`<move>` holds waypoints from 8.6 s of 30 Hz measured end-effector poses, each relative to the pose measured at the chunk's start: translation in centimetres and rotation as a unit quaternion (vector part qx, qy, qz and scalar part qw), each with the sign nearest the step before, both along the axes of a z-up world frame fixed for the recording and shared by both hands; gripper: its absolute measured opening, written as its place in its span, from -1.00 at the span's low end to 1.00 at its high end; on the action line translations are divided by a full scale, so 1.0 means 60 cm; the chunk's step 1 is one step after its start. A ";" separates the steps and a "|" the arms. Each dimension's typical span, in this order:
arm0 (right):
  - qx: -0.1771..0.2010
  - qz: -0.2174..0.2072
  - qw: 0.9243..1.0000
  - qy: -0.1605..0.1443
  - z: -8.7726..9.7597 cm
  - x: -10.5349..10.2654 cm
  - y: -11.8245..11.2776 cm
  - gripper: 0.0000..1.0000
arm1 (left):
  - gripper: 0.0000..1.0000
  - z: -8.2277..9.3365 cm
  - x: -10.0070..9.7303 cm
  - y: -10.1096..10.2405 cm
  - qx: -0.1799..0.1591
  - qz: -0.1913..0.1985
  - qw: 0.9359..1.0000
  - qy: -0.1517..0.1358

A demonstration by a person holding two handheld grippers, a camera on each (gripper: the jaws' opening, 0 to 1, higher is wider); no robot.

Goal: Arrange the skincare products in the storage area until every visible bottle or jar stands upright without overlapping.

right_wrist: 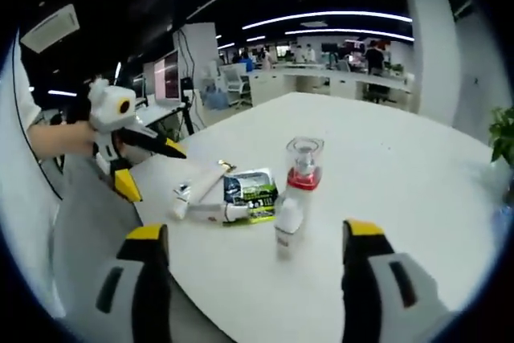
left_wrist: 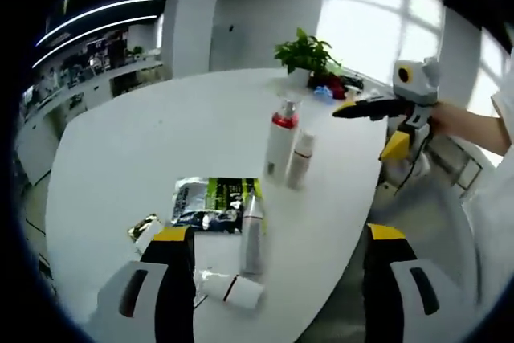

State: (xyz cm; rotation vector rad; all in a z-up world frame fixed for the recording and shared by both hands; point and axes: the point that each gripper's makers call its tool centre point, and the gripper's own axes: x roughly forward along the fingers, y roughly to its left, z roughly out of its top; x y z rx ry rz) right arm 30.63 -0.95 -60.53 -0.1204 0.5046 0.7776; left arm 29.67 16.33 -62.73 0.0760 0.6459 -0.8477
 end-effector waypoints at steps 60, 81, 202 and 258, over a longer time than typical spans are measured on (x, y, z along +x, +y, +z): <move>0.044 -0.058 0.997 0.021 -0.014 -0.087 -0.027 0.95 | 0.63 -0.017 -0.049 0.044 0.039 0.053 0.998 0.016; 0.055 -0.069 0.995 0.038 -0.034 -0.062 -0.027 0.93 | 0.32 -0.052 -0.013 0.021 0.050 0.029 0.998 0.035; 0.070 -0.110 0.988 0.085 -0.076 -0.052 -0.025 0.84 | -0.67 -0.184 0.246 -0.027 0.172 -0.001 0.981 0.092; 0.078 -0.064 0.993 0.062 -0.042 -0.081 0.005 0.77 | -0.67 -0.182 0.045 -0.045 0.243 -0.087 0.956 0.138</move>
